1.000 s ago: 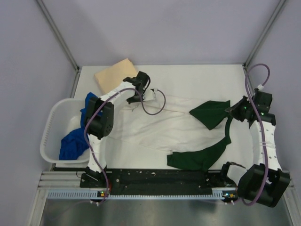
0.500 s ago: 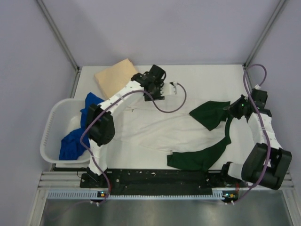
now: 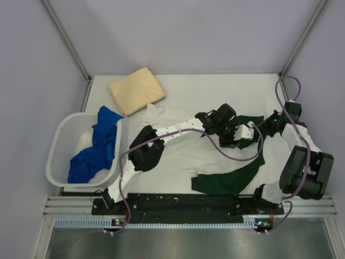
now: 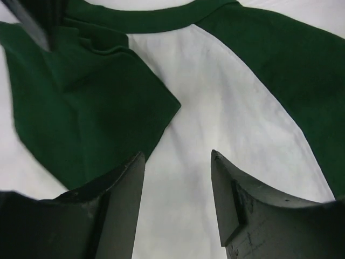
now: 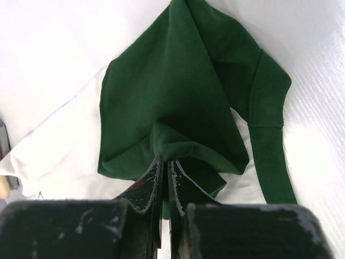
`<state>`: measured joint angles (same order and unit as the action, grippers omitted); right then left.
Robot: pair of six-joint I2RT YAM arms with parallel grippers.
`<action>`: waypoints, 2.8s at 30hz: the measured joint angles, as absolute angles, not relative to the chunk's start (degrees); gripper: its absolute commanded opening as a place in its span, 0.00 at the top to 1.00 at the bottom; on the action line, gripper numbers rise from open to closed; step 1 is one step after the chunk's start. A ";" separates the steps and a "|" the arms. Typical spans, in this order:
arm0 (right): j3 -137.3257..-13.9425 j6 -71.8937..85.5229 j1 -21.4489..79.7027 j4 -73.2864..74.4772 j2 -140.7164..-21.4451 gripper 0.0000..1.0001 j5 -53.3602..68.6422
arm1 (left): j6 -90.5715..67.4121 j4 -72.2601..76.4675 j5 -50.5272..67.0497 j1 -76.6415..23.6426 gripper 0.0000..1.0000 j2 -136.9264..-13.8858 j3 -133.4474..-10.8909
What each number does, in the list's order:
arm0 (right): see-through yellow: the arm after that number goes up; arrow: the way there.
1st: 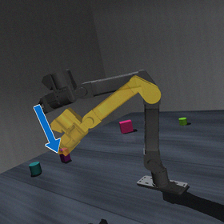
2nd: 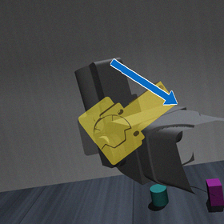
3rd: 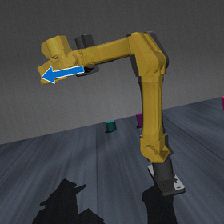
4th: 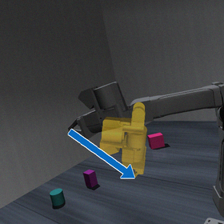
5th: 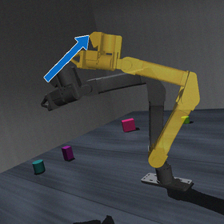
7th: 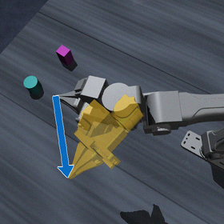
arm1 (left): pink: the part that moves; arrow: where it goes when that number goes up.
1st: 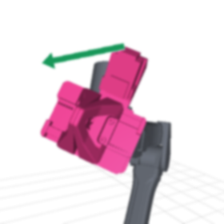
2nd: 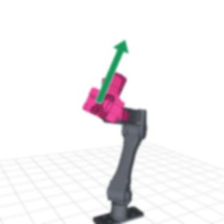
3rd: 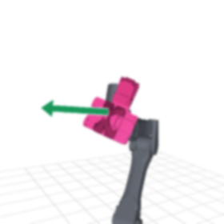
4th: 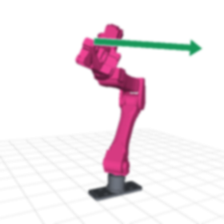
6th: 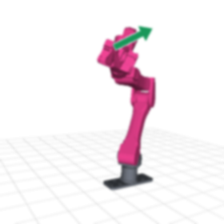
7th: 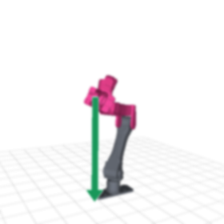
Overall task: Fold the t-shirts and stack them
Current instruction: Fold the flattened tshirt in 1/3 of the way
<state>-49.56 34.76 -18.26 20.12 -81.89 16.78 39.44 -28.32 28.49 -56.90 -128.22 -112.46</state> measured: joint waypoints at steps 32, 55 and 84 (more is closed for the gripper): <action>-49.15 35.03 -18.28 18.63 -81.23 1.00 19.57 | 39.48 -20.16 11.25 -62.43 0.53 -142.28 -121.40; -49.12 35.14 -18.28 18.44 -79.88 1.00 19.81 | 48.36 -24.12 14.55 -63.77 0.66 -143.00 -121.40; -41.47 33.43 -18.28 29.23 -63.31 1.00 19.35 | 41.50 -31.81 19.22 -56.86 1.00 -134.61 -116.92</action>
